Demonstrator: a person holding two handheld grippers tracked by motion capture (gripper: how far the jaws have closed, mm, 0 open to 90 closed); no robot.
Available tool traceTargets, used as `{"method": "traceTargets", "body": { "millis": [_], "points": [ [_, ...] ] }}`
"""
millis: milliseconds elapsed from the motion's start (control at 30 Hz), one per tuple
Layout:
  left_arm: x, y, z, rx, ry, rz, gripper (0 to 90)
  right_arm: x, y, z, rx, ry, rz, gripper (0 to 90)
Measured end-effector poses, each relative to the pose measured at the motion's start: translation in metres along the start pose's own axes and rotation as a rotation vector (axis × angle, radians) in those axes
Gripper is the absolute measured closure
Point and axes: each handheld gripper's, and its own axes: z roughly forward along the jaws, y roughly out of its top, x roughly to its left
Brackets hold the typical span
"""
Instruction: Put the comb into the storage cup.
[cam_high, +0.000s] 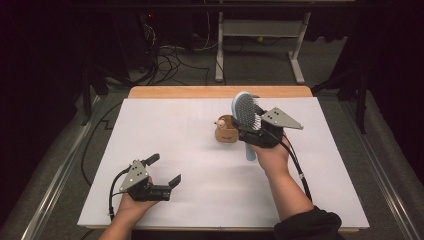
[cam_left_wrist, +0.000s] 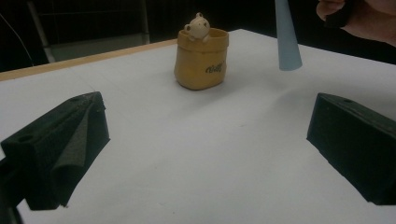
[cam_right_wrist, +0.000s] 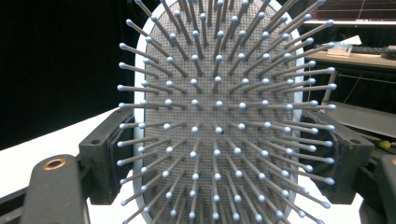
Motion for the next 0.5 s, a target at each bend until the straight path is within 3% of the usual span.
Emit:
{"method": "traceTargets", "body": {
  "millis": [100, 167, 267, 500],
  "points": [
    [-0.001, 0.001, 0.0, -0.004, 0.014, -0.03, 0.1, 0.0, 0.003, 0.005, -0.001, -0.003, -0.002, 20.6],
    [0.001, 0.002, -0.001, -0.003, 0.006, -0.011, 0.1, -0.001, 0.005, 0.008, -0.005, -0.004, 0.002, 20.6],
    [0.001, 0.004, -0.001, -0.009, 0.009, -0.015, 0.1, -0.002, 0.008, 0.013, -0.014, -0.007, 0.005, 20.6],
    [0.0, 0.004, -0.001, -0.009, 0.019, -0.05, 0.1, -0.004, 0.017, 0.021, -0.034, -0.016, 0.011, 20.6]
  ]
}}
